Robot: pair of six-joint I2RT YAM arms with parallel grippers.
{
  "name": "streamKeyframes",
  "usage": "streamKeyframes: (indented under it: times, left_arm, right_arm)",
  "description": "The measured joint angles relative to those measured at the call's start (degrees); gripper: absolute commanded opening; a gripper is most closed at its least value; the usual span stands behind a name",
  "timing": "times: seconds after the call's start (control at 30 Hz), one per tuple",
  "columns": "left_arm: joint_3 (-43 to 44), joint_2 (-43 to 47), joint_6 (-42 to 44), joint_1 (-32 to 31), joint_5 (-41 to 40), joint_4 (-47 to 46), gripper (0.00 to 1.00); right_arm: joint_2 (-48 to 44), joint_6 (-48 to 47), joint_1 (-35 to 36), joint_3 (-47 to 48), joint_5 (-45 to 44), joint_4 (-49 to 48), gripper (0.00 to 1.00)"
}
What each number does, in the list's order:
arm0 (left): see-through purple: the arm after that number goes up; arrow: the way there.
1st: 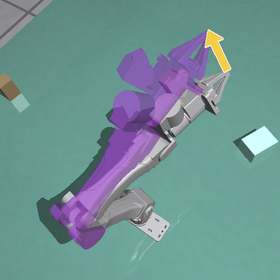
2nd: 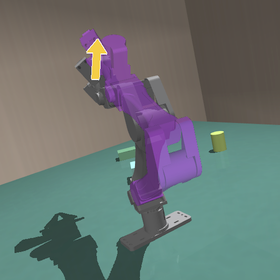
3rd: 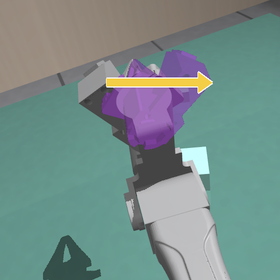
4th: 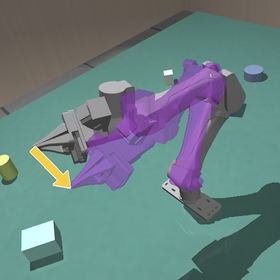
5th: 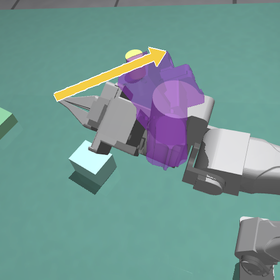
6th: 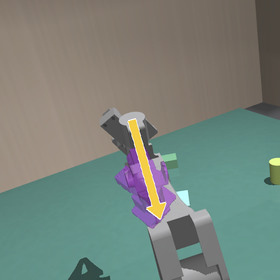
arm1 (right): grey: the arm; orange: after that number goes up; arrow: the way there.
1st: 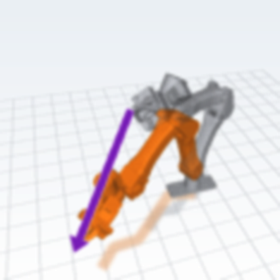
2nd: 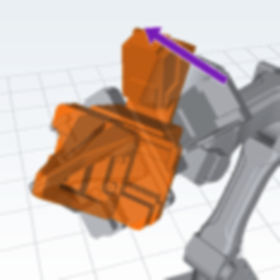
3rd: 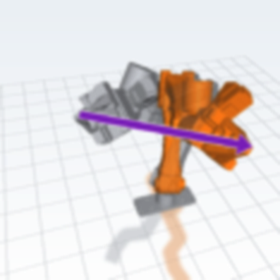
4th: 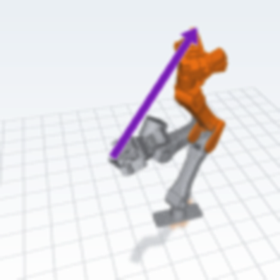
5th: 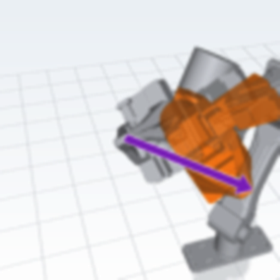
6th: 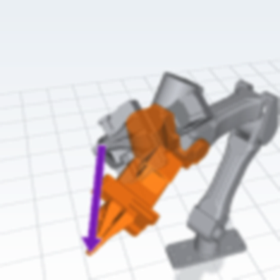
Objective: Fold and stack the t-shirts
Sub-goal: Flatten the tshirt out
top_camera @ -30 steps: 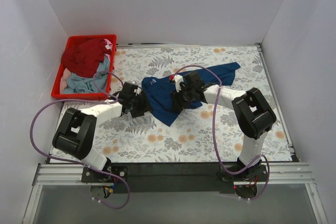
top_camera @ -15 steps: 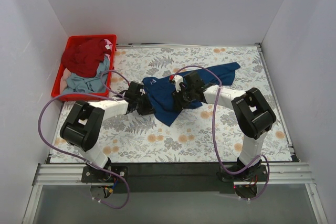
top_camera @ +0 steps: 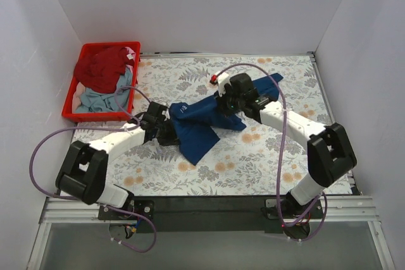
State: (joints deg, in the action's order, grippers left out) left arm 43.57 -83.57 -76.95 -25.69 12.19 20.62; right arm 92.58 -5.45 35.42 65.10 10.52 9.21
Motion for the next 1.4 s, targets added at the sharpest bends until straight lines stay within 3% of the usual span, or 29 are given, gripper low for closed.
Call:
streamKeyframes:
  times: [0.2,0.4,0.47,0.5,0.6,0.73,0.9,1.1,1.2,1.23,1.33,1.4]
  left_arm:
    - [0.04,9.79,3.48,0.00,3.82,9.16,0.00]
    - [-0.04,15.32,5.03,0.00,6.45,16.24,0.00]
    - [-0.28,16.81,5.25,0.00,7.08,17.53,0.00]
    - [-0.74,17.62,5.29,0.00,7.45,17.84,0.00]
    - [-3.15,19.58,5.18,0.00,8.13,18.78,0.00]
    - [-5.29,20.26,5.07,0.00,8.04,20.00,0.00]
    - [-5.57,20.02,4.90,0.00,6.97,20.15,0.00]
    - [-3.50,20.17,3.17,0.00,2.82,21.24,0.00]
    - [-1.38,21.84,1.73,0.00,-0.87,21.31,0.17]
    - [-0.85,23.19,1.01,0.00,-2.78,21.05,0.27]
    - [-0.04,26.64,-0.22,0.00,-7.39,20.15,0.38]
    - [0.90,27.21,-0.39,0.02,-9.88,19.30,0.41]
  right_arm:
    - [-0.55,-9.75,0.00,17.05,-13.44,-0.55,0.01]
    - [12.24,-19.37,-0.04,35.65,-22.62,-4.61,0.02]
    - [18.56,-21.42,-0.04,42.07,-24.61,-5.16,0.19]
    - [22.03,-22.01,-0.04,45.44,-25.49,-5.57,0.44]
    - [29.35,-23.71,-0.04,50.40,-27.21,-5.92,0.65]
    - [30.34,-23.21,-0.52,46.77,-28.55,-4.35,0.68]
    - [20.39,-16.04,-4.42,28.92,-22.95,-3.04,0.66]
    - [12.09,-4.48,-17.46,14.82,-15.21,-2.08,0.65]
    - [11.28,1.38,-21.77,9.88,-10.91,-1.95,0.63]
    - [11.45,3.10,-22.75,8.68,-9.40,-1.90,0.62]
    - [12.35,7.93,-25.70,6.60,-4.11,-2.01,0.60]
    - [13.20,10.67,-27.39,6.03,-0.61,-2.78,0.59]
